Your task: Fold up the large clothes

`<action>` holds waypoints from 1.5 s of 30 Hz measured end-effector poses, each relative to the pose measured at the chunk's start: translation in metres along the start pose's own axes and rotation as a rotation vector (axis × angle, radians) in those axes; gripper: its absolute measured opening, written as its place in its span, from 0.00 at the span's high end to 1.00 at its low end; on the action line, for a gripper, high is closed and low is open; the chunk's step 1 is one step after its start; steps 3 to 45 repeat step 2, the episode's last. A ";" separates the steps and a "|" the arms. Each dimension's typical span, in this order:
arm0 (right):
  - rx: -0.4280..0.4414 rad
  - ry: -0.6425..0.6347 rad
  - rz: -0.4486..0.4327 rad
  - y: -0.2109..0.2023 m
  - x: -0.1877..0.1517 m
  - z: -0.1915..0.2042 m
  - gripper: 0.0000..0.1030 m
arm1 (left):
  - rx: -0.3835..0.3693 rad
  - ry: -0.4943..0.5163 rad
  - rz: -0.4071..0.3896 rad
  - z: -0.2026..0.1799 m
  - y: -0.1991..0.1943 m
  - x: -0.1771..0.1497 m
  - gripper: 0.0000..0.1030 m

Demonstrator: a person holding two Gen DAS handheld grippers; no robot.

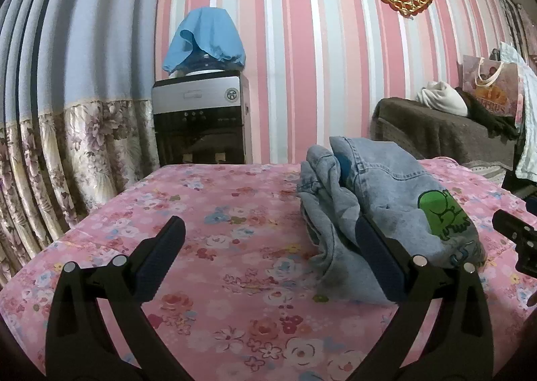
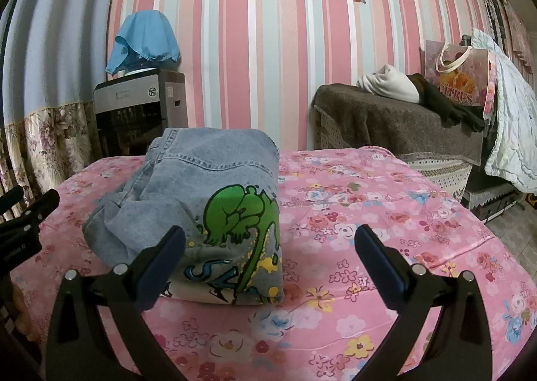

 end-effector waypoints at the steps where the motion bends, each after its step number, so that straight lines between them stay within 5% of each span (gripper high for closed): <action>1: 0.000 0.000 0.000 0.000 0.000 0.000 0.02 | 0.003 0.001 -0.003 0.000 -0.001 0.000 0.03; 45: 0.000 0.001 0.000 0.000 0.000 0.000 0.02 | 0.004 0.002 -0.004 -0.001 -0.001 0.000 0.03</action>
Point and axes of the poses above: each gripper's, at about its wrist camera, not at the fingertips, and y roughly the way its jaws point, z to its left, x to its top, the point moved 8 cm from there along y, roughly the way its jaws point, and after that the axes turned 12 degrees about -x, right-handed, at the moved point
